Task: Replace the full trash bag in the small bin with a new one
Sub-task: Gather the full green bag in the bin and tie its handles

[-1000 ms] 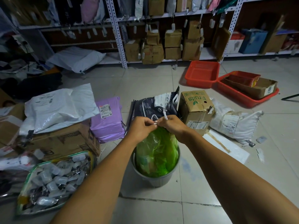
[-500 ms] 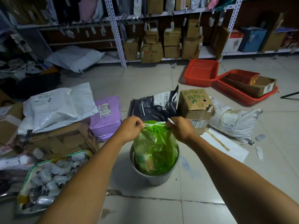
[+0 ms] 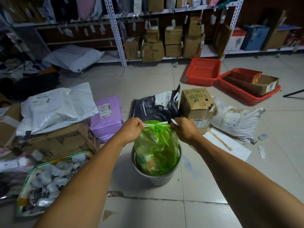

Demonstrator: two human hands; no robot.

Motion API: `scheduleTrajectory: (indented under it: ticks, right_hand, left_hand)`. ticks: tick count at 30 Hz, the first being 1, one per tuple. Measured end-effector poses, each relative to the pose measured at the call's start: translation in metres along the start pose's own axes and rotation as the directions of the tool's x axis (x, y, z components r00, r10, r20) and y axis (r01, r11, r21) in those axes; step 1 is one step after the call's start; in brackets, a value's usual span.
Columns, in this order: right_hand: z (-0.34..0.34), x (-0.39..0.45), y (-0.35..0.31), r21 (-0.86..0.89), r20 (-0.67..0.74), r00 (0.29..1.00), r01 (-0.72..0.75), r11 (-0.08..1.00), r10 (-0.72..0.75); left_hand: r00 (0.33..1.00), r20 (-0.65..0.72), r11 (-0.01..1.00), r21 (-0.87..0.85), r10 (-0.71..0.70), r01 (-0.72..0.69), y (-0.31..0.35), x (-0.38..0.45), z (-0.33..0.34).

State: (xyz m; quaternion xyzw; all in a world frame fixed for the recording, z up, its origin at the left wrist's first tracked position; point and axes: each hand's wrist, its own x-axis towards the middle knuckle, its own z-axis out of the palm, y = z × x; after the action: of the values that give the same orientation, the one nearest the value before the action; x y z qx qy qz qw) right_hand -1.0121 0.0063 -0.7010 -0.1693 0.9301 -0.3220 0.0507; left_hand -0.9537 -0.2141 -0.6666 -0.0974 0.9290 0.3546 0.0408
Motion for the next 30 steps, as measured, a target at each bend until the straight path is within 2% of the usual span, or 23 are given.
scheduleTrajectory:
  ticks: [5, 8, 10, 11, 13, 15, 18, 25, 30]
  right_hand:
    - [0.001, -0.002, -0.001, 0.030, -0.012, 0.997, -0.070, 0.997, 0.070]
    - [-0.004, -0.005, -0.016, 0.085, -0.046, 0.999, 0.003, 0.996, 0.001]
    - [-0.004, -0.007, -0.027, 0.119, -0.021, 0.998, 0.068, 0.991, -0.066]
    - [-0.002, -0.007, -0.032, 0.102, 0.007, 0.996, 0.087, 0.991, -0.088]
    - [0.005, -0.006, -0.038, -0.041, 0.065, 0.993, 0.101, 0.994, -0.098]
    - [0.012, -0.004, -0.043, -0.215, 0.105, 0.991, 0.102, 0.971, -0.081]
    - [0.018, 0.000, -0.050, -0.312, 0.118, 0.992, 0.072, 0.947, -0.037]
    - [0.010, 0.008, -0.065, -0.177, -0.024, 0.997, 0.067, 0.982, -0.072]
    - [-0.002, 0.001, -0.078, -0.140, -0.059, 0.994, 0.082, 0.987, -0.091]
  left_hand:
    - [0.999, -0.019, 0.997, -0.068, -0.030, 0.028, -0.004, 0.002, 0.005]
    - [0.999, -0.020, 0.976, -0.214, -0.045, 0.040, -0.006, 0.001, 0.005]
    - [0.998, -0.029, 0.940, -0.338, -0.061, 0.048, -0.008, -0.001, 0.004]
    - [0.995, -0.053, 0.920, -0.387, -0.084, 0.057, -0.011, -0.002, 0.003]
    - [0.985, -0.102, 0.902, -0.423, -0.141, 0.085, -0.019, -0.005, 0.002]
    - [0.981, -0.124, 0.924, -0.371, -0.150, 0.095, -0.025, -0.009, 0.001]
    - [0.984, -0.125, 0.938, -0.338, -0.130, 0.081, -0.025, -0.013, 0.000]
    - [0.987, -0.151, 0.976, -0.215, -0.056, 0.022, -0.015, -0.017, -0.014]
    - [0.990, -0.139, 1.000, -0.022, -0.002, -0.001, -0.013, -0.019, -0.032]
